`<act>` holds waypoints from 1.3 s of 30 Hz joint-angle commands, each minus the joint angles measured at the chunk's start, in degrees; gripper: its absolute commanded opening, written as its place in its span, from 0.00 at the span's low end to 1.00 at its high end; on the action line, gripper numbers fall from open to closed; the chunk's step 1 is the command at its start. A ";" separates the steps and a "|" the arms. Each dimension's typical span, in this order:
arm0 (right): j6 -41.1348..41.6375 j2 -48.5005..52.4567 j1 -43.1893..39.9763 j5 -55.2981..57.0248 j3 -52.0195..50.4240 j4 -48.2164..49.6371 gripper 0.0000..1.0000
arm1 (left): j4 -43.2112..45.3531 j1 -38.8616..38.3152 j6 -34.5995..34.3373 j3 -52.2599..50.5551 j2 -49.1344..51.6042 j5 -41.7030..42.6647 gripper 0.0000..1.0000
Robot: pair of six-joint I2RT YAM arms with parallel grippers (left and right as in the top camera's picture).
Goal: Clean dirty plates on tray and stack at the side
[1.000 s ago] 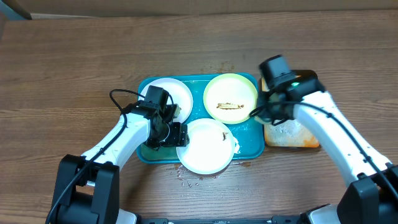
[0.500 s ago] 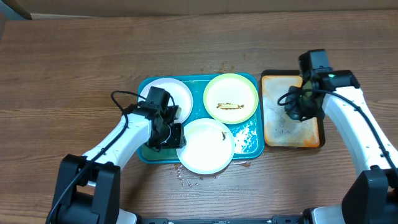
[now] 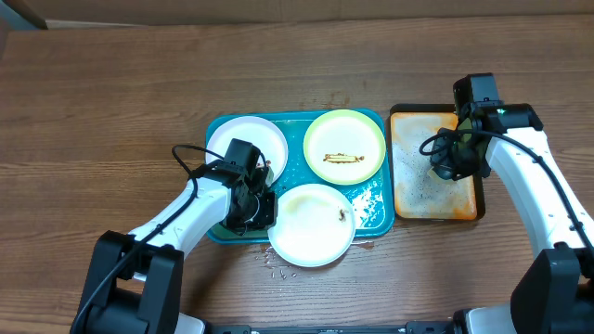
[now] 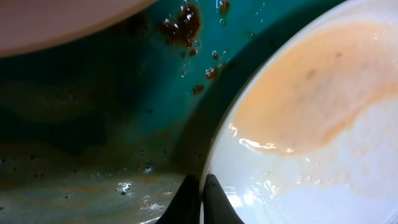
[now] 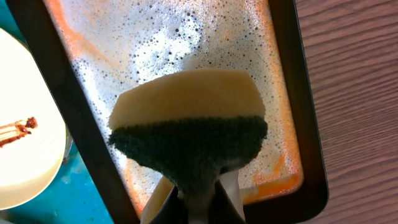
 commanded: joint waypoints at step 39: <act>-9.18 12.00 -0.28 -4.59 -0.26 6.82 0.04 | -17.38 -9.03 6.27 15.85 -13.88 -39.47 0.04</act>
